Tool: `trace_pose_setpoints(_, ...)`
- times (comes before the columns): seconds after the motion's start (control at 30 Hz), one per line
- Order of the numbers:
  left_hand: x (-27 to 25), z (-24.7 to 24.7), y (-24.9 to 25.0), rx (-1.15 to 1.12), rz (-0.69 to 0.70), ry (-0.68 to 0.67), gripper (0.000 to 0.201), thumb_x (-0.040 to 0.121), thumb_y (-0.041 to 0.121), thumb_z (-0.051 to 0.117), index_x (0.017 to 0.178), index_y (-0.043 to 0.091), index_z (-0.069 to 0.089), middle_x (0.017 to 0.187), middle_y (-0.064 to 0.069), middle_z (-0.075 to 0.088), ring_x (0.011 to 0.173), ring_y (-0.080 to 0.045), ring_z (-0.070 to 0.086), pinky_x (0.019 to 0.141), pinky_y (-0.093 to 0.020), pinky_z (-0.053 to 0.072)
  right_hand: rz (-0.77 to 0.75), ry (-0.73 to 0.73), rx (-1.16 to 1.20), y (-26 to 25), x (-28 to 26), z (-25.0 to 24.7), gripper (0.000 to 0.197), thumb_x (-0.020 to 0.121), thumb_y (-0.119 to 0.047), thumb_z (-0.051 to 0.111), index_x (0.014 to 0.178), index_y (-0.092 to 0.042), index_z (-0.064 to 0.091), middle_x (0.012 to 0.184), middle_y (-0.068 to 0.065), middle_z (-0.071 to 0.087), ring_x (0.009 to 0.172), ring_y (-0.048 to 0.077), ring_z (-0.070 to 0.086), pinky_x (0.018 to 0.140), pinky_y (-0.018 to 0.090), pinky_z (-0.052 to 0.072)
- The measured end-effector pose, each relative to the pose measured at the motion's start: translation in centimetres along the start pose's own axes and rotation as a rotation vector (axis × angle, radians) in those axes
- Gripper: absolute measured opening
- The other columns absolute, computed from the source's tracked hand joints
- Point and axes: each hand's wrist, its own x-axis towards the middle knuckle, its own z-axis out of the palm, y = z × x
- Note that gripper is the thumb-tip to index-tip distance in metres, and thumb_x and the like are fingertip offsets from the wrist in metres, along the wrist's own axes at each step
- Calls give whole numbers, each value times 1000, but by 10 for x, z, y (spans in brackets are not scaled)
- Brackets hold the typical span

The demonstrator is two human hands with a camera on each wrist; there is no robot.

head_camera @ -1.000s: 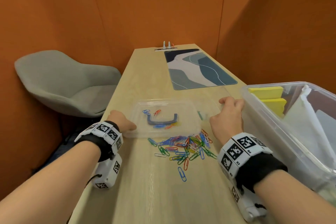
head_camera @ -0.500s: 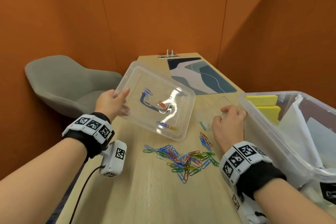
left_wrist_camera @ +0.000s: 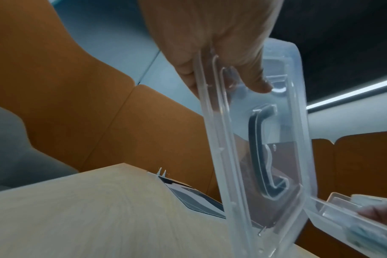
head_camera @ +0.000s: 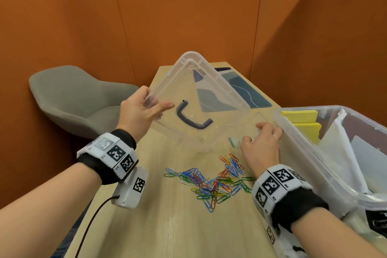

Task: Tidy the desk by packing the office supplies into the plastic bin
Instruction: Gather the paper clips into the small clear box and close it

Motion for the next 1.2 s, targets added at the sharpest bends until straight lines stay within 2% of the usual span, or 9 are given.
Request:
trace_pose_setpoints(0.23,-1,4,-8,-23,10,21,43,77,25,74,87,-9,50,78,-28,59,63,-17,55,59,-18,49,1,6,-10,0,1,0,41,88,-8,49,127,-8,39,134,14,30,70,23,46,71,27,35)
trace_pose_setpoints(0.47,10,15,-65,-330,-664,171,16,95,17,45,86,4,51,99,-16,55,68,-19,61,45,-21,52,-17,2,-22,0,1,-1,45,89,-10,47,133,-13,37,138,8,29,74,21,46,71,26,33)
trace_pose_setpoints(0.57,3,25,-76,-592,-901,125,25,100,10,35,103,-6,54,103,-18,51,94,-32,60,78,-31,55,-62,-41,-9,0,1,0,46,88,-7,48,133,-14,39,137,6,30,79,16,44,73,23,32)
trace_pose_setpoints(0.63,-1,29,-83,-573,-964,72,26,100,6,34,90,-7,54,89,-18,53,81,-30,61,80,-28,55,-85,-108,4,0,0,0,47,87,-3,47,132,-16,40,135,5,31,82,14,41,76,21,32)
trace_pose_setpoints(0.7,-1,30,-86,-456,-995,2,25,98,4,40,78,-4,53,85,-16,53,64,-26,61,52,-23,54,-122,-176,14,0,1,1,49,86,1,45,131,-17,41,132,3,33,86,11,39,77,16,30)
trace_pose_setpoints(0.8,6,27,-88,20,-942,-182,44,94,23,52,123,-9,49,115,-20,55,109,-33,57,87,-39,48,-190,-256,41,2,2,4,52,84,6,42,128,-20,45,128,2,37,95,7,38,76,9,26)
trace_pose_setpoints(0.9,6,28,-68,468,-563,-246,62,91,38,54,138,2,38,142,-17,43,131,-32,42,105,-37,34,-253,-306,91,4,4,7,54,82,9,42,125,-24,49,123,-1,41,96,8,43,74,11,33)
trace_pose_setpoints(1.07,-24,55,-11,-10,-465,-665,43,92,47,45,127,21,48,114,-4,60,91,-18,63,67,-27,52,-414,-494,287,-2,-9,15,54,83,10,49,111,-35,55,111,-11,47,65,21,60,60,10,44)
trace_pose_setpoints(1.2,-39,67,6,-200,-542,-787,25,97,35,41,94,18,59,83,-4,63,55,-11,56,39,-16,42,-395,-418,370,-3,-13,9,37,85,-1,58,102,-33,59,111,-10,51,79,21,65,64,8,46)
